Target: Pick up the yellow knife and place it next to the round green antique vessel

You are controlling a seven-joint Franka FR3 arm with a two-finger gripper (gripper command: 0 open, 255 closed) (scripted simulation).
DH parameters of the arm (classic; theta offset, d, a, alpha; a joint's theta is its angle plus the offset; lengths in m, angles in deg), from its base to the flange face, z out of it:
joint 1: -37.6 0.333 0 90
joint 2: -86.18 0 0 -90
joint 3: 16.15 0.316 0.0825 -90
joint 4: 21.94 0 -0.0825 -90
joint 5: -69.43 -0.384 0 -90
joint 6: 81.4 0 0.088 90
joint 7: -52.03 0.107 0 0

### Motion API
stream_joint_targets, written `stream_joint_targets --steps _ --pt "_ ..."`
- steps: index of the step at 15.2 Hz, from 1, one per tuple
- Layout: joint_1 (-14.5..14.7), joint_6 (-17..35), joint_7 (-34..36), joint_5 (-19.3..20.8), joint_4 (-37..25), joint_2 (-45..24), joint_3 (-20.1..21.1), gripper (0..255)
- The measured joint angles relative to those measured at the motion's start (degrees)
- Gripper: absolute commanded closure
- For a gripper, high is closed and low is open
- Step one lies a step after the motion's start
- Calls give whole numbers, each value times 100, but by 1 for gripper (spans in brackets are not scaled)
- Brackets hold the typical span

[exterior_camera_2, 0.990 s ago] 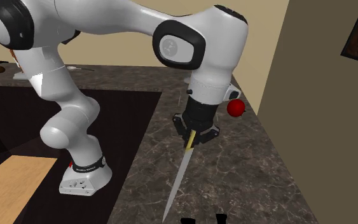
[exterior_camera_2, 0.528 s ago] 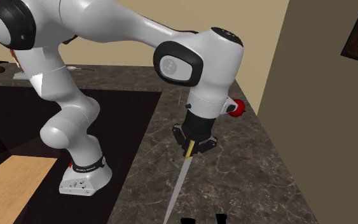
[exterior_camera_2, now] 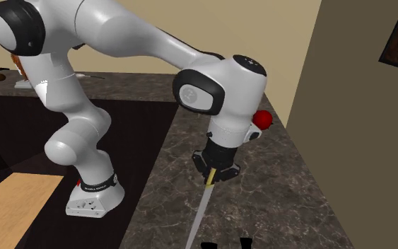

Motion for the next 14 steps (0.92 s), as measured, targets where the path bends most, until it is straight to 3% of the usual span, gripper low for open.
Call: stream_joint_targets --steps 14 --pt "-3 1085 -108 -117 619 -480 -32 255"
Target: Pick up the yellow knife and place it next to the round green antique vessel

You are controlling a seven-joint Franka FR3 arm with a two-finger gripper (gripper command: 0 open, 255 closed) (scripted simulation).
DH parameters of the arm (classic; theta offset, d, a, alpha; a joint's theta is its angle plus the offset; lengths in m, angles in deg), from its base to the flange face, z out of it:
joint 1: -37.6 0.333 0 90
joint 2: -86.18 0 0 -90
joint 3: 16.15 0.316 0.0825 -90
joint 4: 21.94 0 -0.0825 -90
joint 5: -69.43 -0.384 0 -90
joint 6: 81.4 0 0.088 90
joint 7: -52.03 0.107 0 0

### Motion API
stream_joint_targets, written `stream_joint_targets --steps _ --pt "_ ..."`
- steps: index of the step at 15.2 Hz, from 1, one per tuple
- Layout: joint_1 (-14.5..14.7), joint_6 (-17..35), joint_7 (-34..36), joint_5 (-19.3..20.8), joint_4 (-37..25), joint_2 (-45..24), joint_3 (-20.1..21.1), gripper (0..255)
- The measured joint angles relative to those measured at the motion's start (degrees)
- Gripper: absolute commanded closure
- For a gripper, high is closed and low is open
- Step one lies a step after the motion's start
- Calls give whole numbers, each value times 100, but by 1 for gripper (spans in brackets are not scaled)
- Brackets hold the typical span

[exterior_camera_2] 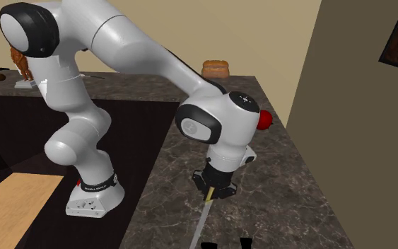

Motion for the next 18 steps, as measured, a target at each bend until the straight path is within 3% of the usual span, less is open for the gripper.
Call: stream_joint_targets --steps 7,8,14,18 --pt "0 133 -13 -21 41 -55 -2 255" --pt "1 130 -12 -21 36 -56 -2 0" --pt "3 126 -11 -23 53 -73 0 0" --pt "5 -434 25 20 -368 78 7 0"
